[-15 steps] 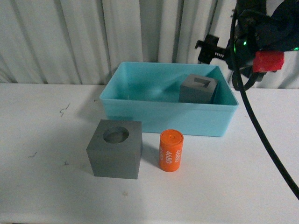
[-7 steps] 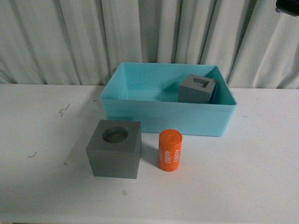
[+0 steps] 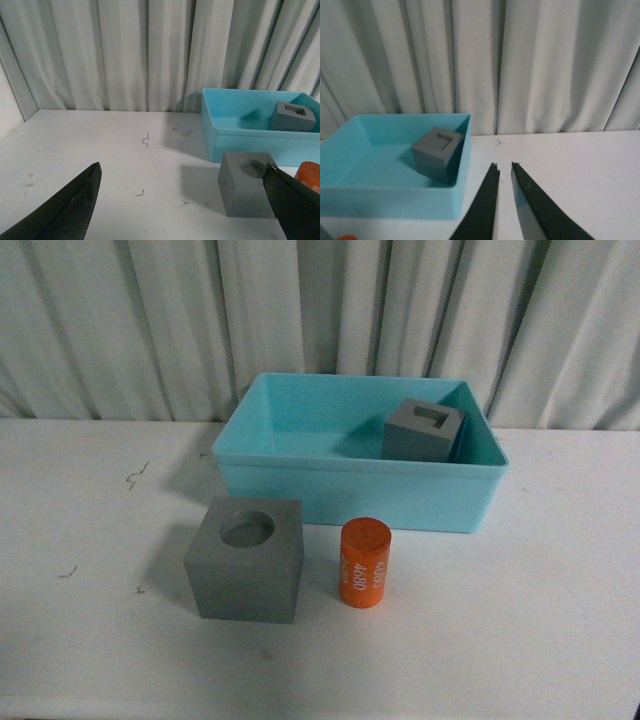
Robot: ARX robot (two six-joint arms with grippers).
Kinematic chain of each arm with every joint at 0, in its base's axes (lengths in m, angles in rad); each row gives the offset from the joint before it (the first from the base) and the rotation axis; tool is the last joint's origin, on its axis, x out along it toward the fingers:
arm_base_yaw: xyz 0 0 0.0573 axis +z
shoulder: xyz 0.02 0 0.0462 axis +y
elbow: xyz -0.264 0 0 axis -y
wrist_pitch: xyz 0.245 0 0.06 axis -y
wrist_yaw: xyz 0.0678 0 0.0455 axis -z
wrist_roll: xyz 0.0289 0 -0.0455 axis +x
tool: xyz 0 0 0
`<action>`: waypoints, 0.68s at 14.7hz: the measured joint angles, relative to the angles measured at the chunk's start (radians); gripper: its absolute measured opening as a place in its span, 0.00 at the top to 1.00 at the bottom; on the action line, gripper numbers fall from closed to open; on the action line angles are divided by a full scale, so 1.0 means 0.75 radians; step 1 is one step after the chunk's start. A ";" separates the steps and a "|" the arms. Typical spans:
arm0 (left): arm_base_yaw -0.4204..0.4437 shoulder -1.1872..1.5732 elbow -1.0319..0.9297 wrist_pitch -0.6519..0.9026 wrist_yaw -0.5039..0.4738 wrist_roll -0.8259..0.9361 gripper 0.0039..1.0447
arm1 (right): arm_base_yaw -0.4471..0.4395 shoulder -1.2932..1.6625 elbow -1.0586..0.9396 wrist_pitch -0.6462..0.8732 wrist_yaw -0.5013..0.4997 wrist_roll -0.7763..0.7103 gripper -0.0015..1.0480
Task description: Place gray and orange parts in blue box
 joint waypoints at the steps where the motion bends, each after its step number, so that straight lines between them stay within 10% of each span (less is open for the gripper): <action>1: 0.000 0.000 0.000 -0.001 0.000 0.000 0.06 | -0.014 -0.057 -0.062 0.001 -0.017 -0.011 0.99; 10: 0.000 0.000 0.000 -0.001 0.000 0.000 0.06 | -0.140 -0.576 -0.367 -0.200 -0.126 -0.015 0.98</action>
